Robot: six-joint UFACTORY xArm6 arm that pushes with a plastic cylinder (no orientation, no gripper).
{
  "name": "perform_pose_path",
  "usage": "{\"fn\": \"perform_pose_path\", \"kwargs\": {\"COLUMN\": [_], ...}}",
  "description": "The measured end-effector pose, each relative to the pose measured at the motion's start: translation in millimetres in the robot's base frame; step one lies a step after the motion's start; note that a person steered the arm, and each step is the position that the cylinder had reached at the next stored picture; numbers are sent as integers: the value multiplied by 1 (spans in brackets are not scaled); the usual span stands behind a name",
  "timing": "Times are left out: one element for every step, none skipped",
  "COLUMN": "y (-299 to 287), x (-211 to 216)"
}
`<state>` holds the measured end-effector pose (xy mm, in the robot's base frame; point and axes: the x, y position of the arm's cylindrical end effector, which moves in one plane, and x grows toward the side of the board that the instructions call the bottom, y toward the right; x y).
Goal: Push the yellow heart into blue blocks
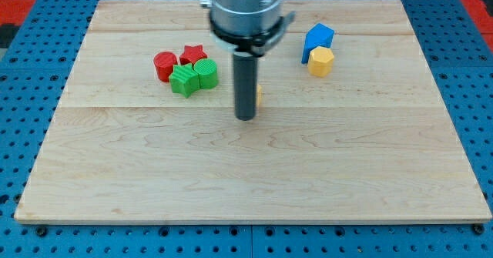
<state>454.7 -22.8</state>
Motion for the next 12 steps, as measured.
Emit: {"fn": "perform_pose_path", "kwargs": {"y": [-15,13,46,67,80,88,88,94,98,73,73,73], "x": [-20,-20,-20,-22,-63,-84,-84,-98,-98,-88,-86,-86]}}
